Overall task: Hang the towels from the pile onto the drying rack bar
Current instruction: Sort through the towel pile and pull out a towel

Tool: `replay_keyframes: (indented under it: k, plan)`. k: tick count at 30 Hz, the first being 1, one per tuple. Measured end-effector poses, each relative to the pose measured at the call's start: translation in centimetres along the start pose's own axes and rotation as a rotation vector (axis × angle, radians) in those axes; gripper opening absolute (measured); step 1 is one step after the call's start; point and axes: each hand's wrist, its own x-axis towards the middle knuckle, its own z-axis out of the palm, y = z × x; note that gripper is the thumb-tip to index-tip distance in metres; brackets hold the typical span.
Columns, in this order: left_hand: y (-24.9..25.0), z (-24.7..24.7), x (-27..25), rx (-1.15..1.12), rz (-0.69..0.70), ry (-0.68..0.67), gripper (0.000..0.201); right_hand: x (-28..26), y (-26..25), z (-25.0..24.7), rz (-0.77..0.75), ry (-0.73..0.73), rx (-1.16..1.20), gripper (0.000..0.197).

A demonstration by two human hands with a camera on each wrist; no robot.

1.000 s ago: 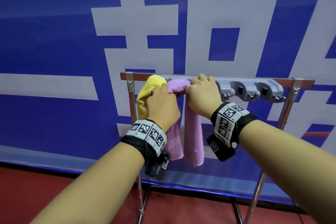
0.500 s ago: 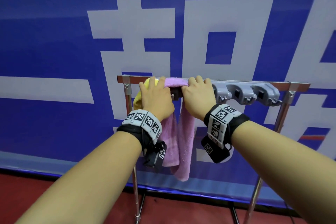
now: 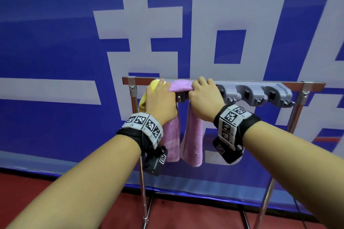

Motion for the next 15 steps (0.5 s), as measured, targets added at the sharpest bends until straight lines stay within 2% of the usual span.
replay_keyframes:
  k: [2, 6, 10, 12, 14, 15]
  plan:
    - [-0.3, -0.3, -0.2, -0.049, 0.007, -0.014, 0.035, 0.1, 0.1, -0.1, 0.009, 0.001, 0.01, 0.011]
    - [-0.9, -1.2, -1.0, -0.151, 0.03, -0.048, 0.023, -0.2, 0.3, 0.6, -0.05, -0.007, 0.027, 0.015]
    - [-1.2, -1.8, -1.2, -0.255, -0.034, 0.112, 0.006, -0.3, 0.0, 1.2, -0.081, -0.086, 0.051, 0.014]
    - [-1.2, -1.7, -0.9, -0.279, -0.065, 0.176, 0.016, -0.2, 0.2, 1.0, -0.069, -0.089, 0.118, 0.014]
    - [-1.1, -1.4, -0.5, -0.246, -0.042, 0.175, 0.027, -0.3, 0.4, 0.6, -0.052, -0.066, 0.207, 0.014]
    - [-1.0, -1.3, -0.3, -0.211, -0.033, 0.168, 0.026, -0.4, 0.4, 0.3, -0.041, -0.037, 0.255, 0.014]
